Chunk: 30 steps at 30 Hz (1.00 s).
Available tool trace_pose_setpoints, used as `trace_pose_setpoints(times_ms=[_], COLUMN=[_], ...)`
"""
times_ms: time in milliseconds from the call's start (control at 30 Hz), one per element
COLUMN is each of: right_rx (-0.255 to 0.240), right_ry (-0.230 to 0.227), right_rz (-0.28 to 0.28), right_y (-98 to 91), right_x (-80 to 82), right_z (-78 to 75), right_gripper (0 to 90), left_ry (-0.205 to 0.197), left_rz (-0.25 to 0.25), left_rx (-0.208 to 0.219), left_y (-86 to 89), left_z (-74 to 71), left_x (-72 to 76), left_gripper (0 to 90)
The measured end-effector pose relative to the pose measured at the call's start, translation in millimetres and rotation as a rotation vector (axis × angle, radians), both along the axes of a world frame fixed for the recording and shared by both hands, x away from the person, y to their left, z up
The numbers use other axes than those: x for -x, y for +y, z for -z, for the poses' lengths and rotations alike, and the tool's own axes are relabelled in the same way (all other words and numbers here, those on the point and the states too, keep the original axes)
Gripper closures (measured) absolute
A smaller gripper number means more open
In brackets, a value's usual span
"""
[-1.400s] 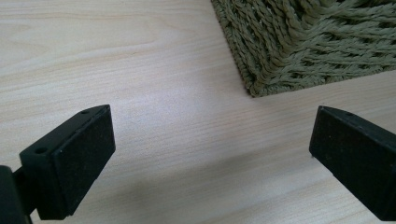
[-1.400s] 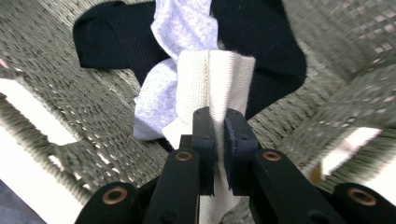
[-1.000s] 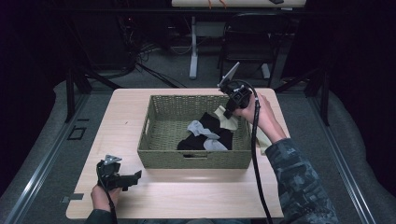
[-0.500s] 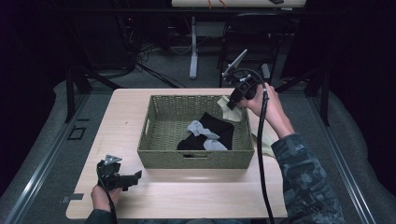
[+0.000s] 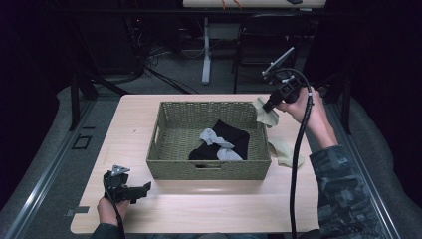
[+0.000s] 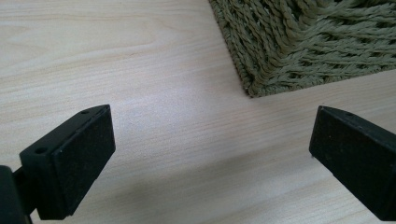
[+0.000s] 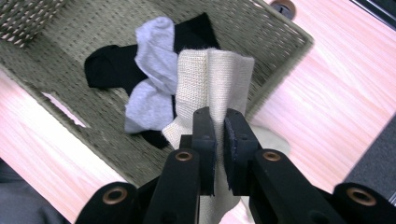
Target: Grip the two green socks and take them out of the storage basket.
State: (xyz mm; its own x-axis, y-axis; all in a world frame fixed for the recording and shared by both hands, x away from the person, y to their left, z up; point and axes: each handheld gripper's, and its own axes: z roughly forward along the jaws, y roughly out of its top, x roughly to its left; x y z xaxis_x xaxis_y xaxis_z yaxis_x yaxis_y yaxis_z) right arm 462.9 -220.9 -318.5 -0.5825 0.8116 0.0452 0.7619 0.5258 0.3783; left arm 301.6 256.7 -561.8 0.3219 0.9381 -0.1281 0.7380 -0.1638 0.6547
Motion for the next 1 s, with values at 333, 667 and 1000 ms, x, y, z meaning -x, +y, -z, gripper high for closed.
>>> trace_pose_setpoints(times_ms=[333,667,1000], right_rx=[-0.013,-0.006,0.009], right_ry=[-0.002,0.025,0.070], right_rz=[0.076,0.163,0.221], right_y=[-42.2,-71.7,-92.8], right_x=[4.2,1.3,-4.3], right_z=[5.5,32.9,76.8], right_gripper=[84.6,84.5,84.5], left_ry=[-0.002,-0.002,-0.006], left_rz=[-0.002,-0.004,-0.006], left_rx=[-0.003,-0.003,-0.004], left_y=[-0.3,-0.3,-0.9], left_z=[0.0,0.0,0.5], left_x=[0.2,0.2,0.2], left_gripper=[0.2,0.2,0.2])
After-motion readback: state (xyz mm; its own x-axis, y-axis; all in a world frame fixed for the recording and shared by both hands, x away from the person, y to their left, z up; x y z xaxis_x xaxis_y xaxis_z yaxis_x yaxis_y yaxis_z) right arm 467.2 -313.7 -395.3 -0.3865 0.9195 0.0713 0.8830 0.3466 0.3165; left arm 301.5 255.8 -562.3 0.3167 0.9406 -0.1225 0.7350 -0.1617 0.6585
